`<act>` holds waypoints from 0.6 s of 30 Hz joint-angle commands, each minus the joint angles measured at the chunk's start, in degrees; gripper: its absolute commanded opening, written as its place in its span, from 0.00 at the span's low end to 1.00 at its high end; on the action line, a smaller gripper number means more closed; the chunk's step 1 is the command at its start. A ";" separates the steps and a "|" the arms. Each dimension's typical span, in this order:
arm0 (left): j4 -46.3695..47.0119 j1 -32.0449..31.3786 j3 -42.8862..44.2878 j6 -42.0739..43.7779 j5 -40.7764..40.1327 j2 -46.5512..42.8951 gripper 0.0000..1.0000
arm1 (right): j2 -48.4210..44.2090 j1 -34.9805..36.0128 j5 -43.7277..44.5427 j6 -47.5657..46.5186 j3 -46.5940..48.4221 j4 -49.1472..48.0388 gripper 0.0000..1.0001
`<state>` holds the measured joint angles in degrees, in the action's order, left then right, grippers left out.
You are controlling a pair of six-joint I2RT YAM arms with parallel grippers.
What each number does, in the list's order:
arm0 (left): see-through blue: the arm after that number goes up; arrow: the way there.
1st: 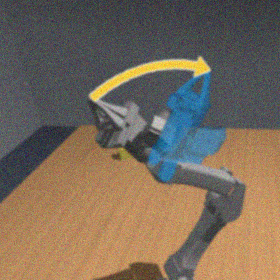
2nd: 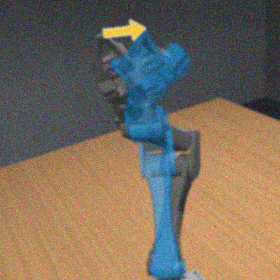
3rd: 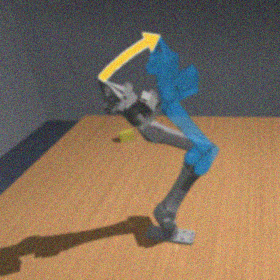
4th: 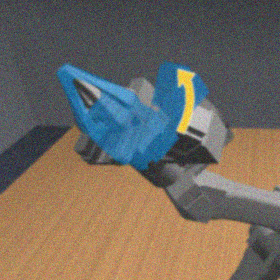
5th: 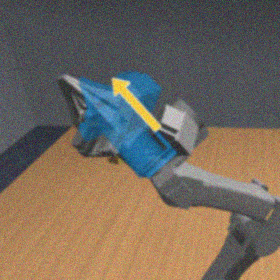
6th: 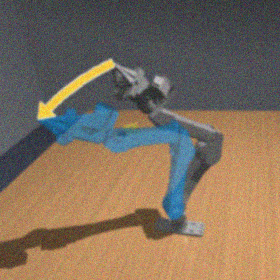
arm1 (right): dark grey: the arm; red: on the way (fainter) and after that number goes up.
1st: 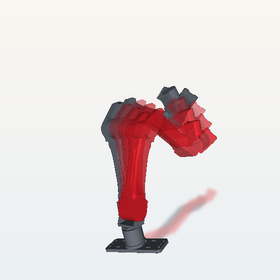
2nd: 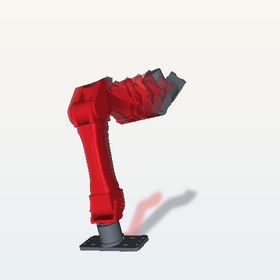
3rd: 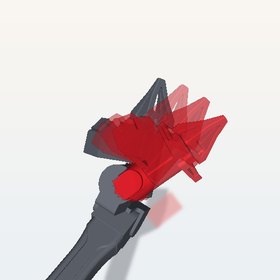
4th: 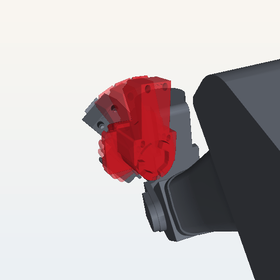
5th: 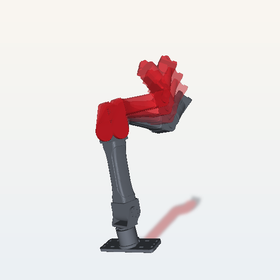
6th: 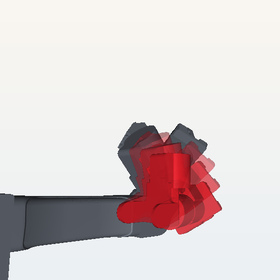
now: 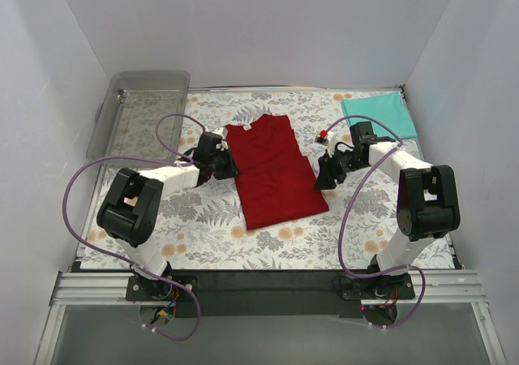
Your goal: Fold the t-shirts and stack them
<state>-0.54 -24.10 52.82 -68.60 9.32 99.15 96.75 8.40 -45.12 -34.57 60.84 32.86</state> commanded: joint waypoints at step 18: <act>0.18 3.35 -3.51 3.73 -4.22 -11.69 0.50 | -5.33 -0.32 1.01 -4.79 -0.46 -1.66 0.50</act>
<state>-1.50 -21.50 48.16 -67.57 7.14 92.99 96.25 8.32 -42.94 -34.89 60.36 31.24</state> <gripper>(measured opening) 0.484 0.488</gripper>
